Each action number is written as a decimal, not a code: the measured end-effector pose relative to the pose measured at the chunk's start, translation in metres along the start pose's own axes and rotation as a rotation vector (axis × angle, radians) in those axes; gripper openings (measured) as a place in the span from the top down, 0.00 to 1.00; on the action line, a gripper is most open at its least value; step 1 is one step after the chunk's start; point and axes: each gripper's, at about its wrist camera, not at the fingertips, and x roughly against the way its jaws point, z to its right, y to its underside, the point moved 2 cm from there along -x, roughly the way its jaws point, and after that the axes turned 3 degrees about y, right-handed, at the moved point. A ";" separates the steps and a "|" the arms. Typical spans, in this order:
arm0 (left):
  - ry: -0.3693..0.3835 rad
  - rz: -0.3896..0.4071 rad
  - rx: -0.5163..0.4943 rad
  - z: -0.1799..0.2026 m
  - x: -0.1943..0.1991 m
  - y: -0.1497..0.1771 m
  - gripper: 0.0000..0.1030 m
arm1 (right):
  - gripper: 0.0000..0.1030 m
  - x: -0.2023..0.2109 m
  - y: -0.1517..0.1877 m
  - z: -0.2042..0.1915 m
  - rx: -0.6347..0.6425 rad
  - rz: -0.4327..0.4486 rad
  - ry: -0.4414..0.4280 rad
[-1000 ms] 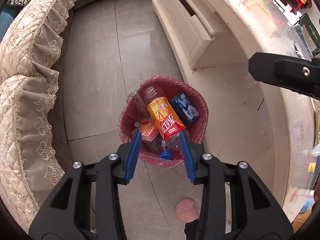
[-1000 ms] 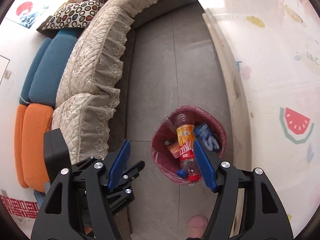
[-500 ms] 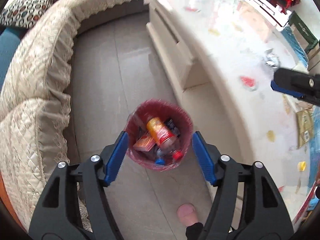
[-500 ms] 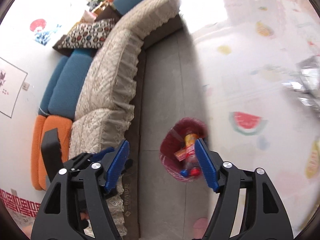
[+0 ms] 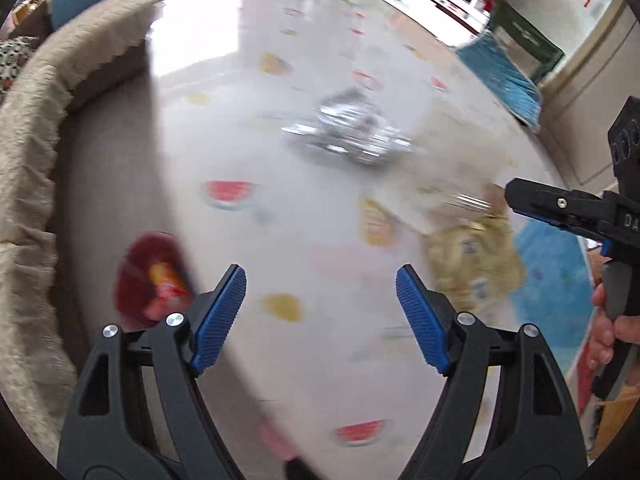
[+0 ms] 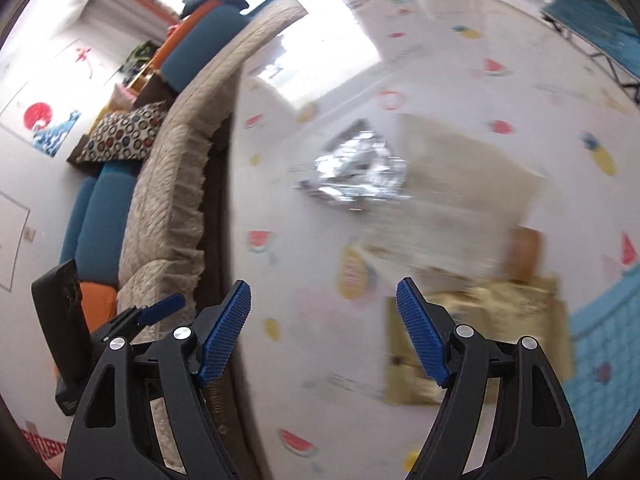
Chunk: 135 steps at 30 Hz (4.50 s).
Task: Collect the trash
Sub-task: 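Return both tools to the table above the gold packet and plastic bottle, then grasp the gold snack packet with the left tool while the right tool grasps the clear bottle, then carry the packet and bottle over the wastebasket and open both tools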
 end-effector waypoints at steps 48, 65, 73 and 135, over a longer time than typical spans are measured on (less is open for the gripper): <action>-0.046 -0.102 0.228 0.042 -0.062 0.016 0.14 | 0.19 -0.107 -0.033 -0.031 1.121 -0.303 0.188; 0.034 -0.196 0.119 0.097 -0.136 0.010 0.09 | 0.36 -0.068 -0.044 0.002 1.097 -0.234 0.248; 0.013 -0.194 0.003 0.127 -0.143 0.005 1.00 | 0.36 -0.049 -0.052 0.019 1.020 -0.203 0.232; -0.148 0.021 0.296 -0.344 -0.037 0.052 0.90 | 0.37 -0.318 0.036 -0.333 0.765 -0.371 0.116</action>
